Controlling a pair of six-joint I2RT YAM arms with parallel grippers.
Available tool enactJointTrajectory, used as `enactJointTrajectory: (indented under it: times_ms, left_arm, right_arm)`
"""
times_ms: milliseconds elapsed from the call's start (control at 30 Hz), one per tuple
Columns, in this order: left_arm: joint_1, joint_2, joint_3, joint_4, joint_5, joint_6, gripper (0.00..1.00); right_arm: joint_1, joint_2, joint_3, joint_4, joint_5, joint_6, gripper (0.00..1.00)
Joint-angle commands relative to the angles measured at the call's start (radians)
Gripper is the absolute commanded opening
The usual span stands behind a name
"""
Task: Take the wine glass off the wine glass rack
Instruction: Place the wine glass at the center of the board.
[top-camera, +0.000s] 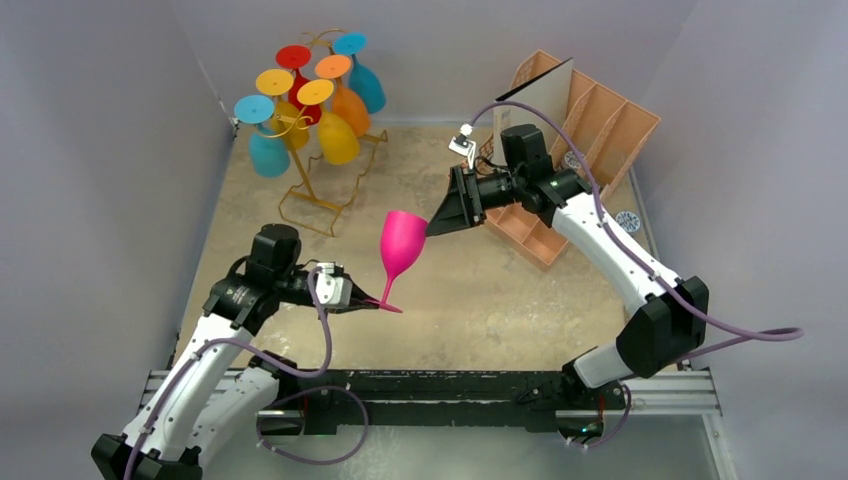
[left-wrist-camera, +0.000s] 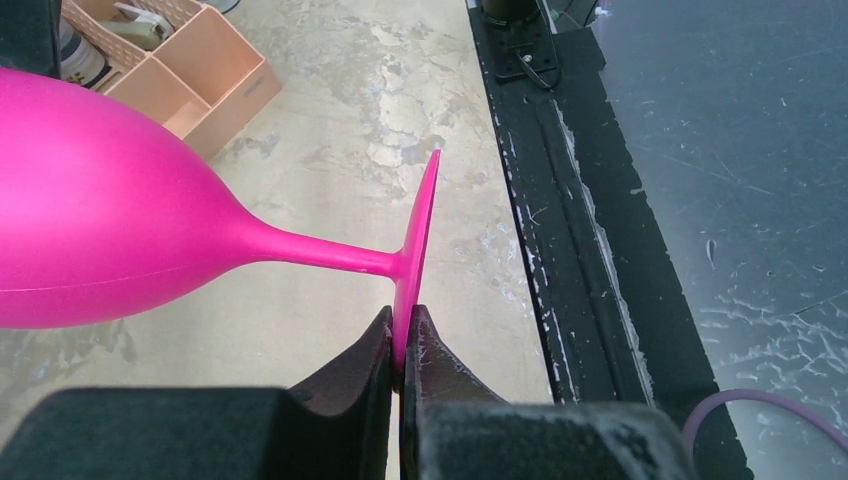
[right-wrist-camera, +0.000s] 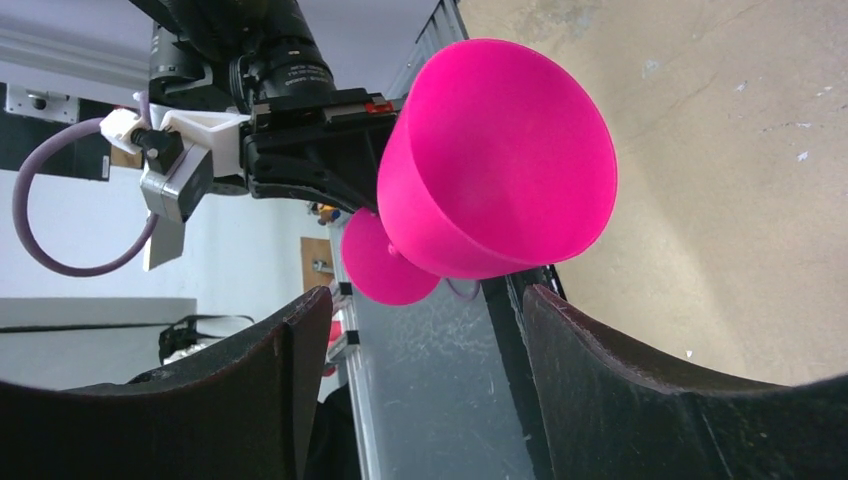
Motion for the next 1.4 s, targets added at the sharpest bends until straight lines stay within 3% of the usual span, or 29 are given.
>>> enactJointTrajectory:
  times_ms: [0, 500, 1133, 1367]
  left_arm:
    - [-0.042, 0.011, 0.066, -0.030, -0.027, 0.100, 0.00]
    - [-0.057, 0.011, 0.060, -0.050, -0.023, 0.093, 0.00]
    - [-0.058, 0.024, 0.069, -0.079, -0.022, 0.086, 0.00]
    - [-0.058, 0.022, 0.070, -0.080, -0.031, 0.084, 0.00]
  right_arm:
    - [0.002, 0.008, 0.065, -0.042, 0.004, -0.045, 0.73]
    - [0.047, 0.071, 0.162, -0.062, 0.014, -0.042, 0.72]
    - [0.097, 0.075, 0.127, 0.042, -0.125, 0.042, 0.36]
    - [0.108, 0.081, 0.120, 0.030, -0.171, 0.047, 0.29]
